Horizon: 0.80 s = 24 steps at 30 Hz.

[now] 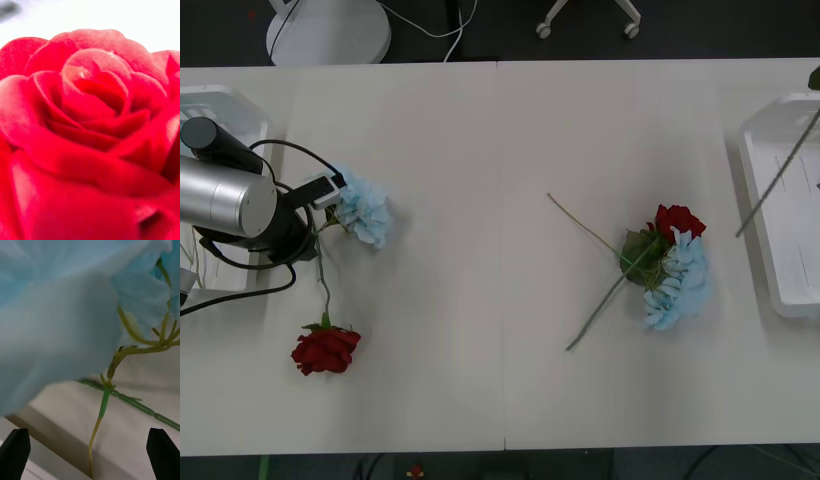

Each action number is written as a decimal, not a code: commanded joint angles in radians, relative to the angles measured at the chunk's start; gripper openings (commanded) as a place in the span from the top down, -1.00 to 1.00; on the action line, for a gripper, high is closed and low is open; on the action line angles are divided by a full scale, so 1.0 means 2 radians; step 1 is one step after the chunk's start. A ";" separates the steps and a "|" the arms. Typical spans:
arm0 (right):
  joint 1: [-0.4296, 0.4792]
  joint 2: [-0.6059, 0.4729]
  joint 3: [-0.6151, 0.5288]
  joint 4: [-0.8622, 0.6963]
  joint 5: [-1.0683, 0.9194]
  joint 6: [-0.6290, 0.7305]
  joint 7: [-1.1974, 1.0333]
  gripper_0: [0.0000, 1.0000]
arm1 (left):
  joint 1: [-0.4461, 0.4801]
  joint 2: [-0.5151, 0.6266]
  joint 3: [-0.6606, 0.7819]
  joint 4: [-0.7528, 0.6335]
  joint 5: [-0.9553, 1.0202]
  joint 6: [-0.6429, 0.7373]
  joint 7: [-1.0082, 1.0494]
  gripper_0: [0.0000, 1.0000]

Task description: Put the red flowers into the right box and the blue flowers into the left box

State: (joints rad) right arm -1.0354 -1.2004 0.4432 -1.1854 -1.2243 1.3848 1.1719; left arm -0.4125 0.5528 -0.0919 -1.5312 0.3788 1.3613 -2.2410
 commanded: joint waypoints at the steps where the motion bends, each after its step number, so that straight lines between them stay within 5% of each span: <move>1: -0.025 -0.026 0.039 0.020 0.080 0.001 0.078 0.92 | -0.022 -0.020 0.005 0.041 -0.011 -0.026 -0.012 -0.76; 4: -0.025 -0.013 0.047 0.039 0.147 -0.007 0.121 0.92 | -0.034 -0.026 0.005 0.065 -0.014 -0.035 -0.018 -0.47; 7: -0.025 0.007 0.048 0.070 0.207 -0.025 0.160 0.93 | -0.042 -0.031 0.005 0.080 -0.012 -0.046 -0.021 0.11; 11: -0.025 0.034 0.047 0.118 0.264 -0.063 0.212 0.92 | -0.045 -0.035 0.005 0.085 -0.012 -0.057 -0.023 0.50; 13: -0.025 0.044 0.048 0.141 0.269 -0.080 0.222 0.93 | -0.045 -0.036 0.005 0.085 -0.012 -0.059 -0.023 0.99; 24: -0.025 0.087 0.071 0.225 0.281 -0.141 0.221 0.92 | -0.053 -0.035 0.041 0.071 0.026 -0.057 -0.020 1.00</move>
State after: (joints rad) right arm -1.0367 -1.0419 0.5529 -0.7590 -0.6749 1.1194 1.6242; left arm -0.4656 0.4948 -0.0777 -1.3579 0.3899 1.2532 -2.2411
